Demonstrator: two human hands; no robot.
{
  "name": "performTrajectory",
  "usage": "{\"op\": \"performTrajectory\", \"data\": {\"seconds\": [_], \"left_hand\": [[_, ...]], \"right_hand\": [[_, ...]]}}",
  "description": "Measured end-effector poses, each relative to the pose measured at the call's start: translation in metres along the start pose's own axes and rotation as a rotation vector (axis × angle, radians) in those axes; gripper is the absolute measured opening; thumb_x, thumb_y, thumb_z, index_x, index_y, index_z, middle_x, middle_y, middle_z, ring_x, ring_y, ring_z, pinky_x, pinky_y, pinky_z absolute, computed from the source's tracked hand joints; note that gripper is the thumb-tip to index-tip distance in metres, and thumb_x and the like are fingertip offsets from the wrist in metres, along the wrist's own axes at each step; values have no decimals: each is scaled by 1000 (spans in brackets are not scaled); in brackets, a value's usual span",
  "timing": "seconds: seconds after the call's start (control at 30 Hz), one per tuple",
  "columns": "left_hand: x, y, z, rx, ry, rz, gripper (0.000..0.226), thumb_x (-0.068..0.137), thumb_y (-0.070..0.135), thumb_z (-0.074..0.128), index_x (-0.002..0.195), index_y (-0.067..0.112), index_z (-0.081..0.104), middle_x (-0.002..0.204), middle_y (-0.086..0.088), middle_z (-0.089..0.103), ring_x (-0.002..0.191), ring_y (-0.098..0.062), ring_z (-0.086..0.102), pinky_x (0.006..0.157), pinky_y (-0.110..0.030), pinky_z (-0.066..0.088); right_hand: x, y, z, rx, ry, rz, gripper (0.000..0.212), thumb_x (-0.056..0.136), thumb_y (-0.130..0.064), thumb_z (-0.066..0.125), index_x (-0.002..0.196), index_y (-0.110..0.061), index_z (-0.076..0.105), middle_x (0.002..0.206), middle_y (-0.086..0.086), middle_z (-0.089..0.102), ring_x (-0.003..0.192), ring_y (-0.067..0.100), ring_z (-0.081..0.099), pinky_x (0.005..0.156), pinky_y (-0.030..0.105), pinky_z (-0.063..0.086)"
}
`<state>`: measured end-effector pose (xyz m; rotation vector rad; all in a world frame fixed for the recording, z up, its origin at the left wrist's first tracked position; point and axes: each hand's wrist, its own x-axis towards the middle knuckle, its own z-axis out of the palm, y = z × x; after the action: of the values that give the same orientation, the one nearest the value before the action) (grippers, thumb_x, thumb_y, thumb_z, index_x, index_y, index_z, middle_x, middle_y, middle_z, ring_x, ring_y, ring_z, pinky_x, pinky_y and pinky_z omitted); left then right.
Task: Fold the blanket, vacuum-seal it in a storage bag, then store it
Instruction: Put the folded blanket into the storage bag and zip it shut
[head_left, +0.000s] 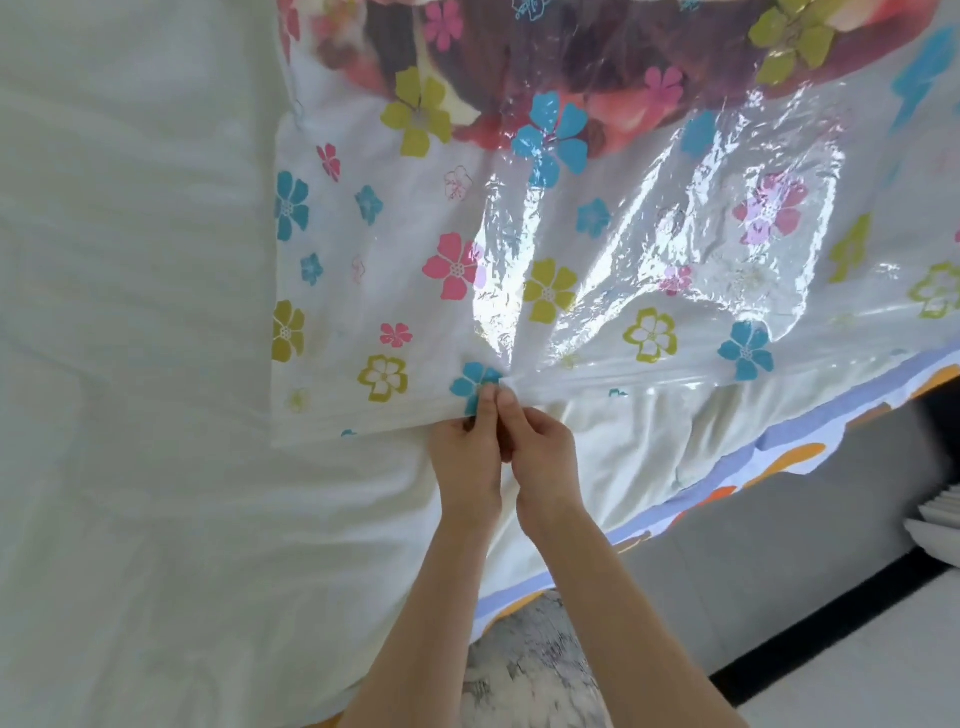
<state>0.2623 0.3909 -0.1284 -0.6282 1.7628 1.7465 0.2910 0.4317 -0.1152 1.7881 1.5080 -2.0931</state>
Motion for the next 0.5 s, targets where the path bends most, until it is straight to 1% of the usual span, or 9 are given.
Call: {"op": "performTrajectory", "data": {"seconds": [0.03,0.1,0.17,0.23,0.3,0.33,0.43,0.47,0.5], "left_hand": [[1,-1,0,30,20,37,43,93,15,57,51,11,49,38,11,46,40,0,44,45,-16,40],[3,-3,0,87,66,119,43,93,17,57,50,16,51,40,13,51,44,2,49,52,-19,44],[3,-3,-1,163,107,199,50,93,20,57,44,20,47,38,14,51,43,0,49,53,-18,43],[1,-2,1,214,135,257,53,93,21,57,42,22,43,36,14,48,41,-1,49,49,-15,39],[-1,-1,3,241,158,275,56,93,22,57,40,20,41,34,10,44,38,-2,46,46,-16,37],[-1,-1,4,260,166,277,57,93,23,57,39,19,40,34,9,42,36,-3,45,44,-15,34],[-1,0,5,355,156,282,60,95,25,54,38,18,35,36,7,37,33,-6,41,40,-16,28],[-2,-1,5,363,148,276,60,95,25,54,38,18,36,36,7,37,33,-6,41,41,-16,28],[-2,0,6,348,142,262,59,95,24,53,39,17,37,38,6,38,35,-7,41,44,-20,32]], "right_hand": [[2,1,1,11,6,3,50,89,-37,62,73,10,57,63,14,56,63,17,51,62,28,45],[5,3,2,-22,-21,-4,53,90,-41,60,84,12,61,78,24,66,71,20,61,69,34,52],[6,2,2,-57,-86,-23,49,92,-41,57,86,6,66,86,21,70,77,21,66,75,35,54],[4,-1,1,-25,-156,-36,43,94,-39,54,82,-1,70,82,16,72,80,21,69,77,34,54],[3,-4,-1,3,-177,-64,42,95,-38,53,76,-4,71,75,12,71,76,21,68,74,35,54],[4,-3,-2,2,-165,-85,44,95,-37,54,74,-3,70,72,12,69,73,21,67,71,36,53],[4,-2,-2,26,-115,-148,49,92,-36,57,76,9,64,70,18,62,68,23,61,65,37,49],[4,-1,-3,42,-98,-156,52,90,-38,58,75,12,60,69,19,59,67,23,58,63,36,48],[4,0,-4,57,-83,-154,54,89,-38,59,73,13,56,67,18,55,66,23,55,61,34,47]]}}
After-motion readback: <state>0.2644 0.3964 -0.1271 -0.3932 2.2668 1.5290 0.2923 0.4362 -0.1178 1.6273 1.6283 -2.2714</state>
